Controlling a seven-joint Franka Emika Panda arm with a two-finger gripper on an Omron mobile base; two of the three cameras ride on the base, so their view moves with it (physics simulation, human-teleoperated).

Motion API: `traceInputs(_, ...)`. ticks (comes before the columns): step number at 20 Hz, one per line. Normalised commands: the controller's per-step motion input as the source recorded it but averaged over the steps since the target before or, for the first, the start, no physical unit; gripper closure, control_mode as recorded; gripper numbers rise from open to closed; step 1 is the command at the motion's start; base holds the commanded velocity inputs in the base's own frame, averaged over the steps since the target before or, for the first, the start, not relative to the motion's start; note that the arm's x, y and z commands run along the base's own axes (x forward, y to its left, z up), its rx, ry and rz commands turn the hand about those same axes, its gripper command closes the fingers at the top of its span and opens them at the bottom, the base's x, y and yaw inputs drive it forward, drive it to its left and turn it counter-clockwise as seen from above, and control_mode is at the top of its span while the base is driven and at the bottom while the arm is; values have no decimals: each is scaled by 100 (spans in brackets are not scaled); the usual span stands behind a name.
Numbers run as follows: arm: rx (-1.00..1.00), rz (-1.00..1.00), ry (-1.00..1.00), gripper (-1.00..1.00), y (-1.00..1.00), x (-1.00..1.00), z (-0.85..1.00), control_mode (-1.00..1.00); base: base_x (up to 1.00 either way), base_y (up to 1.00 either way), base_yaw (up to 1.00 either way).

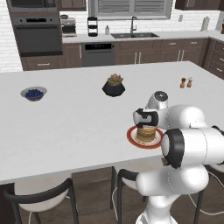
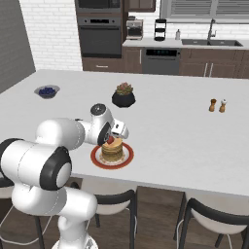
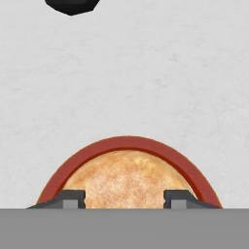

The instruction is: Take the strawberry from the fridge and place it on top of the pancake, located on the dining counter.

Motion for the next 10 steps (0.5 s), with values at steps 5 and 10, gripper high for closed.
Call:
traceInputs(5, 0, 0, -3, -100, 0, 0, 0, -100, 0, 0, 0)
traceInputs(10, -1, 0, -2, -100, 0, 0, 15, -100, 0, 0, 0)
